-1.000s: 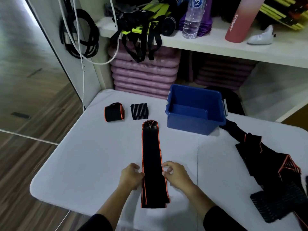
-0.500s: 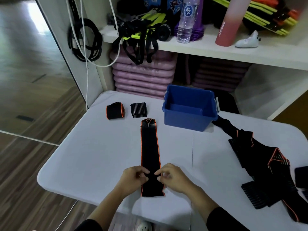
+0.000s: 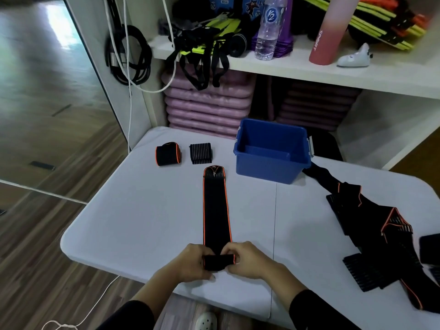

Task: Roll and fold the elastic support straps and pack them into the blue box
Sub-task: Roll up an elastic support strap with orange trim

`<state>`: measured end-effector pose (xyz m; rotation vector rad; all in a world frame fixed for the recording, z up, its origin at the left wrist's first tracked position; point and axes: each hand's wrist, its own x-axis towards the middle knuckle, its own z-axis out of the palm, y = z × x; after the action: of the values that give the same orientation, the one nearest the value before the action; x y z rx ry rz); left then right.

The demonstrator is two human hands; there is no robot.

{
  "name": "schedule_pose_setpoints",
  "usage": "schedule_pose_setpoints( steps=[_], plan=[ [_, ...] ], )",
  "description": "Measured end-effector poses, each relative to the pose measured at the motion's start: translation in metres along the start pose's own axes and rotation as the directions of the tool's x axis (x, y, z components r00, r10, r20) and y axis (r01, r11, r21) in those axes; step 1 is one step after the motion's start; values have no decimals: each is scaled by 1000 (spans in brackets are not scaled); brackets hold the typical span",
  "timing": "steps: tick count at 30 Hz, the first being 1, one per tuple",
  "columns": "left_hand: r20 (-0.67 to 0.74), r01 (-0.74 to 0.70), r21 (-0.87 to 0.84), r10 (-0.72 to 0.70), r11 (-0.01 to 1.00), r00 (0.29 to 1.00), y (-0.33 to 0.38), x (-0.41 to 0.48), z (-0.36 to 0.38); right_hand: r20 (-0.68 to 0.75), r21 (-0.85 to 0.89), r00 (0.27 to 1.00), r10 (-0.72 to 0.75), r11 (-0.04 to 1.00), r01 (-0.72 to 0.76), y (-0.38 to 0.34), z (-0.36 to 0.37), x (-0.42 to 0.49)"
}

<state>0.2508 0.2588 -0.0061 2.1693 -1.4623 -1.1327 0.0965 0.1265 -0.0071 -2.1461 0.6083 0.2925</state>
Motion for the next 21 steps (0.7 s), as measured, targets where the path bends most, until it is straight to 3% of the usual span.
schedule_pose_setpoints(
  steps=[5,11,15,17,21],
  plan=[
    [-44,55,-155,-62,986,997,-3,5,-2,-5,160,996,89,983,-87,3,0,1],
    [-160,93,-181,-122,979,980,-4,10,9,-166,248,975,147,963,-103,6,15,5],
    [-343,18,-93,-49,995,938,-4,7,16,-339,132,941,-5,990,53,9,17,6],
    [-410,-61,-8,53,998,910,-4,5,17,-322,24,941,-106,993,120,9,16,8],
    [-376,-159,105,188,982,907,-6,3,19,-222,-107,954,-202,977,182,8,8,6]
  ],
)
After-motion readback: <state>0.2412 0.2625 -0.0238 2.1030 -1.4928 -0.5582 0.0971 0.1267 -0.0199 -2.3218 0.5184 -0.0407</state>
